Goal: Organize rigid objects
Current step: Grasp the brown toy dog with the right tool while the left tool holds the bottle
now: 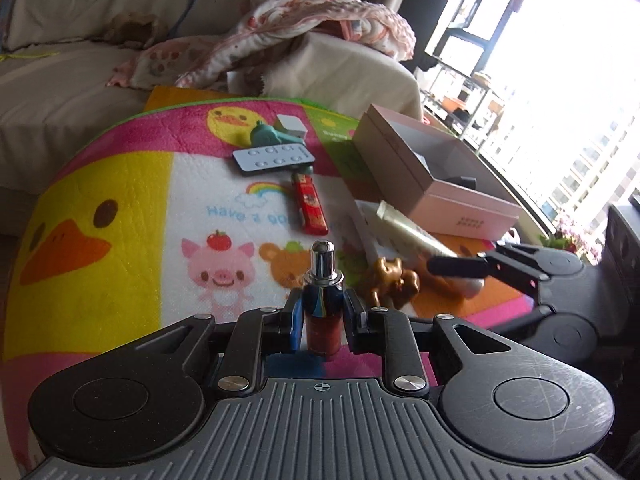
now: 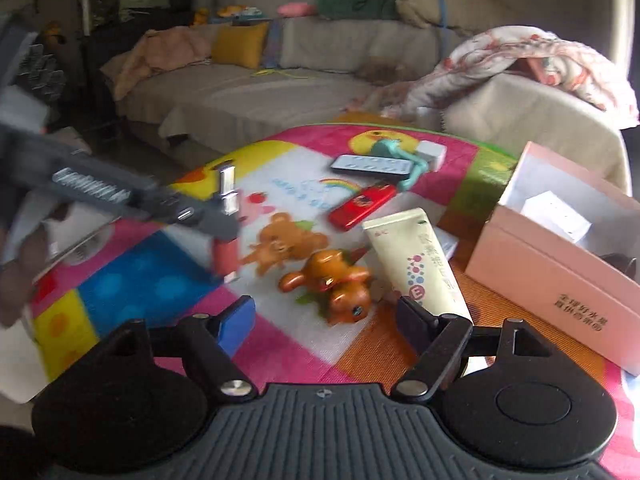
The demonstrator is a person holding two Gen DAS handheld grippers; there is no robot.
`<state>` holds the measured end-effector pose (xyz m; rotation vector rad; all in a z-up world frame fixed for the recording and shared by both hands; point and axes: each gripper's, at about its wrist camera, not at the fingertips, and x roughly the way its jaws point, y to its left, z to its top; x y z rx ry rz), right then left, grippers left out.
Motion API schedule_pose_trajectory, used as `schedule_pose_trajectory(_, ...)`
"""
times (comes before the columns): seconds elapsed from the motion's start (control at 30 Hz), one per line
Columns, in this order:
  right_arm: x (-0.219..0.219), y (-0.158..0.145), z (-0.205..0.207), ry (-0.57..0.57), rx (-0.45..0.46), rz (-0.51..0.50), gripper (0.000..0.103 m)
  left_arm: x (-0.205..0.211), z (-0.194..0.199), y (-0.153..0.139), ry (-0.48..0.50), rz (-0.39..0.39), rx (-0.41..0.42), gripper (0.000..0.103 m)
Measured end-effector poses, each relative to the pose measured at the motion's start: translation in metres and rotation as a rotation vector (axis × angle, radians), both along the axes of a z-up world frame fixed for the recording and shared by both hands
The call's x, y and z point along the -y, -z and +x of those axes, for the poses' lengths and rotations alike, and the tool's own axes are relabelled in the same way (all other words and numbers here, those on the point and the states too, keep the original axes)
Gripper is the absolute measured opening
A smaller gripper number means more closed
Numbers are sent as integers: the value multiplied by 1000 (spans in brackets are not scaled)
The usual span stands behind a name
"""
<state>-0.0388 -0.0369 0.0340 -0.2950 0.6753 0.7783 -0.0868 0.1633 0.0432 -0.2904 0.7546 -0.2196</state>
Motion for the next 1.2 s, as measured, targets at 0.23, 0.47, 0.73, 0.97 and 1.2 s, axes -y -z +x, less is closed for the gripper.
schedule_pose_trajectory(0.23,-14,9,26,67,-69,32,59,6,-8,6,10,26,8,24)
schedule_pose_trajectory(0.47,15,0,13,32,-94,6,57,22,0,13,-8,55,28,24)
schedule_pose_trajectory(0.73,93,-11,-11,119,-17,-77,57,64,9,23,107,42,4,24)
schedule_pose_trajectory(0.97,133,-4,-18,192,0,-102,57,111,20,26,205,69,-3,24)
schedule_pose_trajectory(1.2,142,10,-19,243,2,-93,72,124,20,25,193,125,-7,24)
